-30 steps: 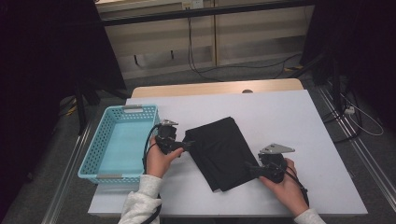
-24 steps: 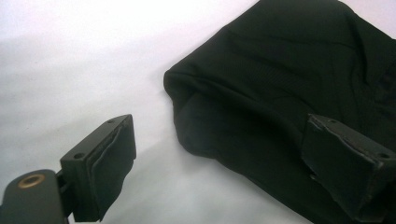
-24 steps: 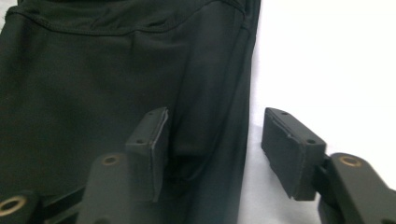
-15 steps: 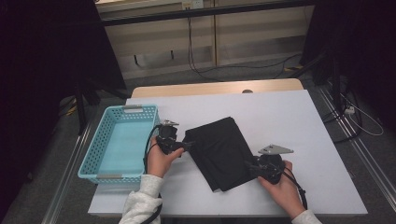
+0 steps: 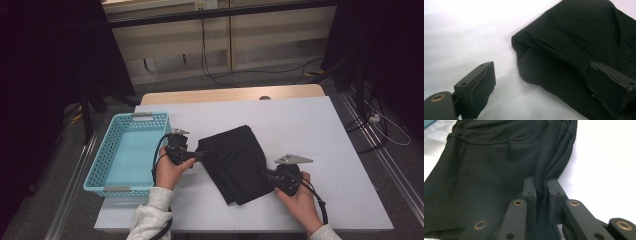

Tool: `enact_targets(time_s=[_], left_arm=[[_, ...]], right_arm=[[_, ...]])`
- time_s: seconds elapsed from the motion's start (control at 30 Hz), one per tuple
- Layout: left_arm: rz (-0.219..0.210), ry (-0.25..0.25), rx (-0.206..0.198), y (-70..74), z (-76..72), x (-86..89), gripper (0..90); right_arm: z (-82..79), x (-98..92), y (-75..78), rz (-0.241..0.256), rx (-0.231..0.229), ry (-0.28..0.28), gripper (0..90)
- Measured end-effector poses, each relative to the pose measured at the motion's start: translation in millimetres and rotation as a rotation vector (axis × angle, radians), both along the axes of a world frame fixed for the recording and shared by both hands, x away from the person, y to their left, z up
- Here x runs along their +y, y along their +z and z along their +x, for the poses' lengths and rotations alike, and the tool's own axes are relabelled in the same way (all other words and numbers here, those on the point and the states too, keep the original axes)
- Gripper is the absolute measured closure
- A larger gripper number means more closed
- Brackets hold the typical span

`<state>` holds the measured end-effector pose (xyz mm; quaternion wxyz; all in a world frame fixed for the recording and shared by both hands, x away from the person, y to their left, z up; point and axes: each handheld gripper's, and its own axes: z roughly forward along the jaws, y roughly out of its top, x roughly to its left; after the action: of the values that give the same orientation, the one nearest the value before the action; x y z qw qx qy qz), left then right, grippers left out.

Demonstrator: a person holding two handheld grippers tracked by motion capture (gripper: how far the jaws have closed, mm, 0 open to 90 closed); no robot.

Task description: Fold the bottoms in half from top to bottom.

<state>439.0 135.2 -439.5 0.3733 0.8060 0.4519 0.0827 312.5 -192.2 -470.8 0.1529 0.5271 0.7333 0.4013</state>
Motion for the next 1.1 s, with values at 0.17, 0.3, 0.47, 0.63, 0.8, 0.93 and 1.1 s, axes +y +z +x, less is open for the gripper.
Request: enact_targets(time_s=[0.17, 0.3, 0.47, 0.63, 0.8, 0.93, 1.1], left_arm=[[0.005, -0.027, 0.011, 2.5, 0.2, -2.9, 8.8], [-0.002, -0.009, 0.003, 6.0, 0.7, -0.6, 8.3], [-0.008, 0.016, 0.001, 6.8, 3.1, 1.0, 7.1], [-0.021, 0.025, -0.001, 8.1, 5.3, -0.7, 7.0], [-0.022, 0.048, 0.018, 1.4, 11.7, -7.3, 7.0], [-0.018, 0.086, 0.028, -5.8, 20.7, -7.2, 7.5], [0.001, 0.089, 0.026, -9.2, 26.1, -11.0, 8.0]], right_arm=[[0.0, 1.2, 0.6, -0.011, -0.016, 0.021, 81.2], [2.8, -1.9, 1.8, 0.027, 0.005, 0.031, 81.6], [2.0, -2.4, 4.7, 0.033, 0.0, 0.039, 81.7], [1.5, -3.1, 8.6, 0.035, -0.013, 0.04, 81.8], [-0.2, -6.6, 9.0, 0.034, -0.022, 0.037, 81.8], [-1.9, -7.3, 9.5, 0.014, -0.021, 0.035, 81.8], [-4.8, -10.2, 10.5, 0.011, -0.02, 0.027, 81.8]])
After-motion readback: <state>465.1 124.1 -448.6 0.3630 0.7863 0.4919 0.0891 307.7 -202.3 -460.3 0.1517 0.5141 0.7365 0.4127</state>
